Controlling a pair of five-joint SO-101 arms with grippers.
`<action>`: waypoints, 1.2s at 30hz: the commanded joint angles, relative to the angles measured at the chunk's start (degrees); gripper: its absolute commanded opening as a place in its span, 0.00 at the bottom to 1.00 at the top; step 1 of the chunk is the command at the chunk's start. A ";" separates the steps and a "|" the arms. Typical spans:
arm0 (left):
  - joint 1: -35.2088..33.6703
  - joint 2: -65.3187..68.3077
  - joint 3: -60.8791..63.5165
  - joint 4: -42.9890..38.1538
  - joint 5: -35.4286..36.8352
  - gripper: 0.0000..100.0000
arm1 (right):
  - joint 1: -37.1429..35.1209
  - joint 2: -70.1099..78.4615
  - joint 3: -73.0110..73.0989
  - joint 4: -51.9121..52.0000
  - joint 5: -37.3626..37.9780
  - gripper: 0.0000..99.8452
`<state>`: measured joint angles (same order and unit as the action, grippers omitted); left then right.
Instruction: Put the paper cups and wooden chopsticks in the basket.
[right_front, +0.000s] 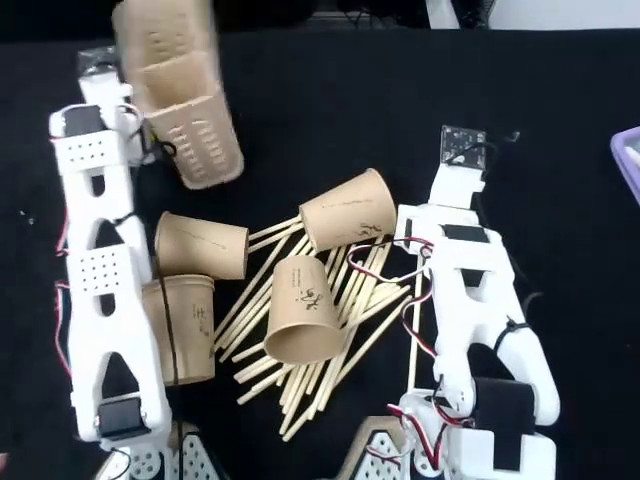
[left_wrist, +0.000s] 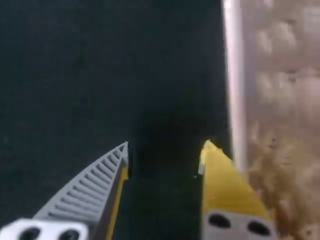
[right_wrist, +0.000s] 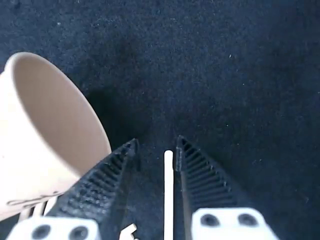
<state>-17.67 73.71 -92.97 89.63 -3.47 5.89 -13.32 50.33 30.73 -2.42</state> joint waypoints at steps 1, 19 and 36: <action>-3.03 -3.25 -2.33 -0.35 0.62 0.24 | -1.05 0.04 -2.07 -1.05 -0.09 0.12; -9.71 -26.64 -2.33 5.54 7.91 0.27 | -1.14 0.04 -1.98 -1.05 -0.09 0.12; 7.87 -30.68 -0.92 10.29 24.97 0.30 | -1.14 0.04 -1.89 -0.97 -0.09 0.12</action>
<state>-12.40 43.74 -93.14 99.91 19.65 5.63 -13.32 50.33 30.73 -2.42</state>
